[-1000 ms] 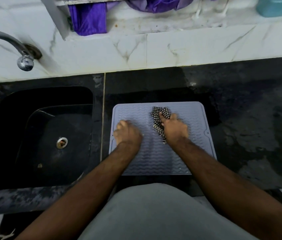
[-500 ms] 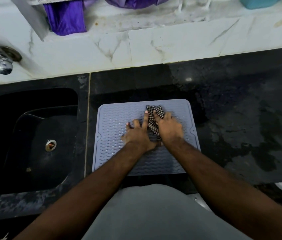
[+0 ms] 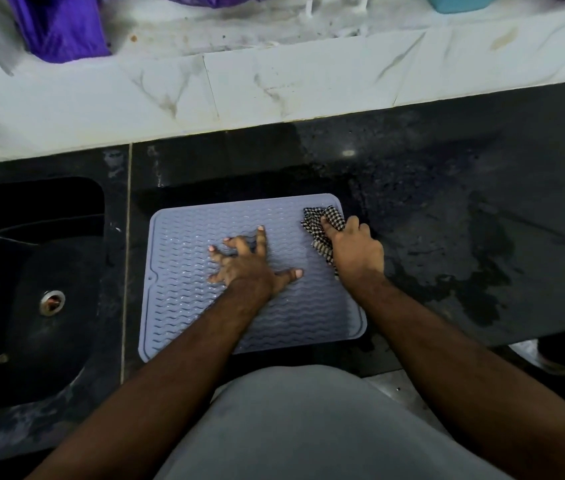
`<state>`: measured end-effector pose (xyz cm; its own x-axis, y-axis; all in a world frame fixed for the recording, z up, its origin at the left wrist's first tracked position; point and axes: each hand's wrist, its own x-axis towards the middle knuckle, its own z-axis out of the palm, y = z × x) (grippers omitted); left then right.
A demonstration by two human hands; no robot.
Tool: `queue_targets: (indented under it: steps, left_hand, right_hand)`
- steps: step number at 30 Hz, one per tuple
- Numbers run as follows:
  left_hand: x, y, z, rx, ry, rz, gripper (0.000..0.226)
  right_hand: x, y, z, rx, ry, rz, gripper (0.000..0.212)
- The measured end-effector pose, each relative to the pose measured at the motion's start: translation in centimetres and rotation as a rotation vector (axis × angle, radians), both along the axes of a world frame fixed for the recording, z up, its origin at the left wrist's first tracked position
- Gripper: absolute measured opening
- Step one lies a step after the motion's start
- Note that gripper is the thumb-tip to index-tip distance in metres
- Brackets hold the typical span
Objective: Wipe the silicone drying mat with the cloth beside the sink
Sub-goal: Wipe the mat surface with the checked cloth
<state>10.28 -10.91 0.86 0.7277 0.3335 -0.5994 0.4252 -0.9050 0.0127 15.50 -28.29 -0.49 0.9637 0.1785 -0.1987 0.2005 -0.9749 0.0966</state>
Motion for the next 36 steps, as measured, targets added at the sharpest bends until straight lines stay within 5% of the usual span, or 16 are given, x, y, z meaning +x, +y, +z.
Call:
queue_targets:
  steps: [11, 21, 24, 28, 30, 36]
  left_hand:
    - [-1.7, 1.2, -0.6, 0.032, -0.189, -0.147, 0.123]
    - [-5.0, 9.4, 0.3, -0.233, -0.575, 0.11, 0.054]
    - [-6.2, 12.6, 0.8, -0.196, -0.623, 0.203, 0.042]
    - [-7.7, 16.1, 1.2, -0.181, -0.548, 0.304, 0.024]
    - [-8.4, 17.4, 1.3, -0.155, -0.506, 0.305, 0.02]
    - [-9.0, 20.0, 1.2, -0.239, -0.446, 0.347, 0.018]
  right_hand:
    - [-0.5, -2.0, 2.8, 0.1, 0.065, -0.086, 0.044]
    - [-1.0, 8.6, 7.7, 0.653, -0.213, 0.036, 0.099]
    - [-1.2, 12.3, 8.2, 0.748, -0.079, -0.022, 0.105]
    - [-1.5, 16.8, 7.4, 1.004, 0.319, -0.218, 0.052]
    - [-2.3, 19.2, 6.8, 1.102, 0.508, -0.362, 0.042]
    - [-4.6, 25.4, 5.7, 1.171, 0.624, -0.246, 0.038]
